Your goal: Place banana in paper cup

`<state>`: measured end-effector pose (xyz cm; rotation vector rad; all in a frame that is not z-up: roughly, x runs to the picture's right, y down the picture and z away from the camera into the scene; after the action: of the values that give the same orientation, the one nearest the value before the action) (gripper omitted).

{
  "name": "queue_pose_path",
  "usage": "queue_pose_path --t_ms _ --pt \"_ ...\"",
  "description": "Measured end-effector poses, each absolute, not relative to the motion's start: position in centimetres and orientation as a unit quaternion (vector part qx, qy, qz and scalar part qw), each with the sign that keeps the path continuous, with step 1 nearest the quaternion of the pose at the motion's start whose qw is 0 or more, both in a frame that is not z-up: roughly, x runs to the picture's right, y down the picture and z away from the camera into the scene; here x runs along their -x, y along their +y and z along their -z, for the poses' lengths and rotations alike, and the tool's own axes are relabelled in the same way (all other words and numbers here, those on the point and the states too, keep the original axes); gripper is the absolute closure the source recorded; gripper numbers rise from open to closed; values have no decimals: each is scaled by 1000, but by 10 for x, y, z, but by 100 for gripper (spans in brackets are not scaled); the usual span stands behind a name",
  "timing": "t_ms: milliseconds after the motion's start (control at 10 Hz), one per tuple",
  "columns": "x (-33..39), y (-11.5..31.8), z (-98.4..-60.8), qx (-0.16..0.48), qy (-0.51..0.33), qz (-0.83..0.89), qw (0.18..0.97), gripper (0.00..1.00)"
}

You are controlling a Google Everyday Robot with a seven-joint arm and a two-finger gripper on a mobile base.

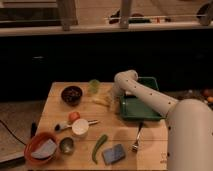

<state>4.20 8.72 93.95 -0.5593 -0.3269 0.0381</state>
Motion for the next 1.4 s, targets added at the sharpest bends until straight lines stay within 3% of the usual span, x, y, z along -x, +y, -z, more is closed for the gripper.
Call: queue_pose_path --t_ms 300,500,600,1100,1400 --pt "-31 89 -940 278 -167 -1 946 22" --pt "-26 92 -940 280 -170 10 945 37" --pt "-23 94 -941 282 -171 16 944 51" --pt "-19 96 -941 285 -173 28 942 97" --pt "-21 87 -932 273 -177 34 945 100"
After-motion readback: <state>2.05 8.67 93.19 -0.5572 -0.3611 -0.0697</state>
